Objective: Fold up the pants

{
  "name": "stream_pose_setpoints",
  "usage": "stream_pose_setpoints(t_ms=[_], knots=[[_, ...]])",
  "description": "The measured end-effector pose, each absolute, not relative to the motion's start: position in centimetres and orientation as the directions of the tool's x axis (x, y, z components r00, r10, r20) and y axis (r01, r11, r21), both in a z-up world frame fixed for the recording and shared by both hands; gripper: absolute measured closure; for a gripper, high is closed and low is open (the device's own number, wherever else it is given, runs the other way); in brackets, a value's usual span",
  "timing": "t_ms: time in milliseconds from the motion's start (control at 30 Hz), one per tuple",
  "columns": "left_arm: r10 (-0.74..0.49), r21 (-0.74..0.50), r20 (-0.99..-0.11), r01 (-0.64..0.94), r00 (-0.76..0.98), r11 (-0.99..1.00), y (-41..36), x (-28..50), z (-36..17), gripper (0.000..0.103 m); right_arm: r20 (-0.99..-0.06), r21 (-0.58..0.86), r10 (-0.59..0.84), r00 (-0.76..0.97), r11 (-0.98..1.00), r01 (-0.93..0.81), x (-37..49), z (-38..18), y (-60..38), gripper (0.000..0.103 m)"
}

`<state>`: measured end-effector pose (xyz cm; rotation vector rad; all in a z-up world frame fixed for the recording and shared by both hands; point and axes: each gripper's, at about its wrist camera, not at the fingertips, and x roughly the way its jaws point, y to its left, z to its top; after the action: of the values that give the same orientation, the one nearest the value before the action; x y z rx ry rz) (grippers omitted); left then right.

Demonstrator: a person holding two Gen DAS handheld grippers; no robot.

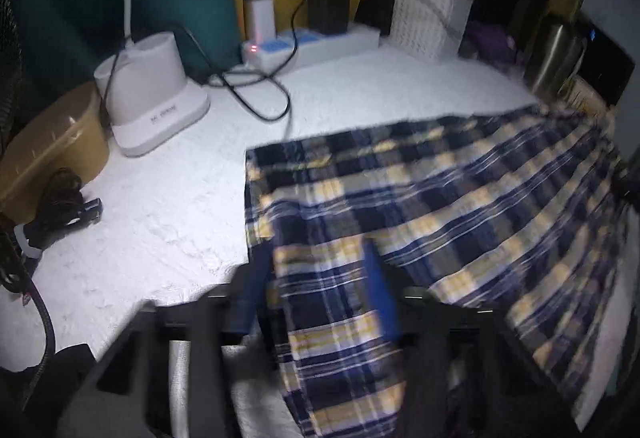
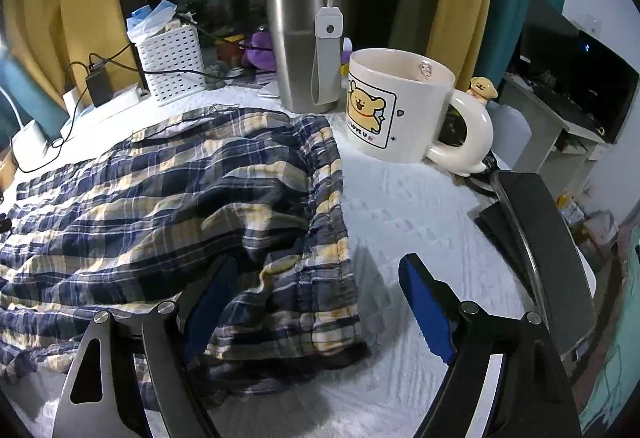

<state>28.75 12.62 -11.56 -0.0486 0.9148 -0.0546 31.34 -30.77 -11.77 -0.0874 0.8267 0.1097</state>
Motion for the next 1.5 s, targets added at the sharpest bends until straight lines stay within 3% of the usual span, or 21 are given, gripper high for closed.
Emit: stream_pose_setpoints(t_ms=[67,167,500,733,800,867,1200,1500], knots=[[-0.056,-0.065,-0.79,0.008,0.61,0.998,13.0,28.9,-11.8,0.091,-0.737,-0.034,0.063,0.673,0.991,-0.13,31.5,-11.8,-30.8,0.019],[-0.043,-0.057,-0.792,-0.004,0.609,0.998,13.4,28.9,-11.7,0.102,-0.742,-0.032,0.064,0.668,0.991,-0.131,31.8,-12.1,-30.7,0.019],[0.042,-0.013,-0.783,-0.083,0.62,0.996,14.4,28.6,-11.6,0.102,-0.758,-0.028,0.071,0.648,0.99,-0.142,32.3,-13.2,-30.3,0.019],[0.008,-0.092,-0.779,-0.126,0.627,0.988,15.7,27.7,-9.4,0.099,-0.735,-0.05,0.054,0.676,0.99,-0.134,31.4,-12.2,-30.5,0.019],[0.008,-0.09,-0.766,-0.121,0.642,0.989,15.9,27.4,-8.5,0.093,-0.718,-0.058,0.051,0.694,0.99,-0.132,31.1,-11.6,-30.4,0.019],[0.012,-0.077,-0.753,-0.106,0.658,0.991,15.7,27.4,-7.8,0.074,-0.697,-0.066,0.051,0.715,0.989,-0.135,30.8,-10.7,-30.0,0.019],[-0.048,-0.019,-0.773,0.054,0.632,0.998,12.1,31.1,-9.3,0.073,-0.676,-0.054,0.15,0.722,0.966,-0.251,32.9,-9.3,-25.2,0.019],[-0.011,0.003,-0.79,0.022,0.612,1.0,13.1,33.9,-11.1,0.073,-0.778,-0.033,0.124,0.616,0.971,-0.238,39.1,-13.2,-22.3,0.019]])
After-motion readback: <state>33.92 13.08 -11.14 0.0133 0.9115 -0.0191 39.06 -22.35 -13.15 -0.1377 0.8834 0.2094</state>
